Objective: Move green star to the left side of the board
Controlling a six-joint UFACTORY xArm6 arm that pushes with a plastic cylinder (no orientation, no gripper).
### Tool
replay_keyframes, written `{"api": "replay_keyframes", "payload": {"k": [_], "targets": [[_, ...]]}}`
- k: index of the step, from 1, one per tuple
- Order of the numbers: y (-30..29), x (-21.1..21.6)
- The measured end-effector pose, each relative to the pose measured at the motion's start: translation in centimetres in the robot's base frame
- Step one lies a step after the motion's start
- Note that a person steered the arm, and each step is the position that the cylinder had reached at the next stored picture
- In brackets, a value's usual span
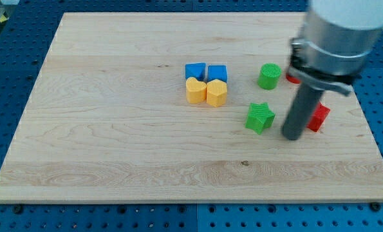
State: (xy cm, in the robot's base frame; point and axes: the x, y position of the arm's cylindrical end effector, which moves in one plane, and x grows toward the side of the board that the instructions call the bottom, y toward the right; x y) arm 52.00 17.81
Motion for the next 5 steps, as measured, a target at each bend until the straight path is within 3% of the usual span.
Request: {"api": "replay_keyframes", "payload": {"k": [1, 5], "targets": [[2.0, -1.4], [-1.7, -0.8]]}}
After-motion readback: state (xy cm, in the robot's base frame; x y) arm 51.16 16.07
